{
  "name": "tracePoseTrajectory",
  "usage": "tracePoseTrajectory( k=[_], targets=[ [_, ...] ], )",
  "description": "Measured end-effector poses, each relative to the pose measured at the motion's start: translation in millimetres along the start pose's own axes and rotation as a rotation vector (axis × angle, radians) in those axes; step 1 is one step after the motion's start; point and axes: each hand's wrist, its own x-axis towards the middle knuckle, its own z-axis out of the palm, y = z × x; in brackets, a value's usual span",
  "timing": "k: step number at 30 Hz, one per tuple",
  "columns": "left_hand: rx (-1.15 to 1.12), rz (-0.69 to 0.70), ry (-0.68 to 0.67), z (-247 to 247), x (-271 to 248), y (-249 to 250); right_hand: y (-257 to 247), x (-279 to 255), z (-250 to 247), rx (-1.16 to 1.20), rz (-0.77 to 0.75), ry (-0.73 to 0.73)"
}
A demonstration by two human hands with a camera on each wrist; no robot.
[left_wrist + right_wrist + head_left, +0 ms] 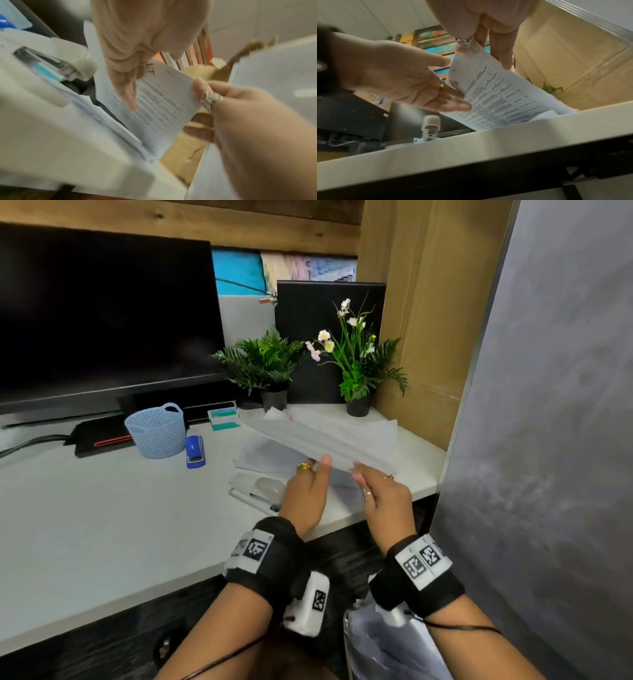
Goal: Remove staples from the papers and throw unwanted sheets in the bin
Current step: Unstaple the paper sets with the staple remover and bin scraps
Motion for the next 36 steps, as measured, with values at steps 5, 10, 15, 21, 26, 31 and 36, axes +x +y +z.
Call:
tracePoseTrajectory(
  k=[5, 10, 15, 21, 26, 31, 36],
  targets=[
    [-0.379, -0.069, 0.061, -32, 2, 22, -29, -17, 14, 0.151, -0.131, -0.033],
    [-0.258, 0.086, 0.26, -95, -16, 19, -44, -10, 31, 0.15, 0.094, -0.203],
    [-0.171, 0.049, 0.347, -172, -62, 4, -62, 14, 62, -0.051, 0.263, -0.615],
    [-0.216, -0.137, 0.482, -235, -106, -17, -108, 47, 94, -0.223, 0.09, -1.165],
    [-0.202, -0.376, 0.54, -270, -123, -47, -110, 57, 126, -0.268, 0.19, -1.074],
    [0.045, -0.513, 0.503, -279, -135, -66, -112, 66, 139, -0.262, 0.095, -1.233],
    [0.227, -0.5, 0.349, -279, -136, -66, -116, 77, 142, -0.21, 0.23, -1.149]
  ],
)
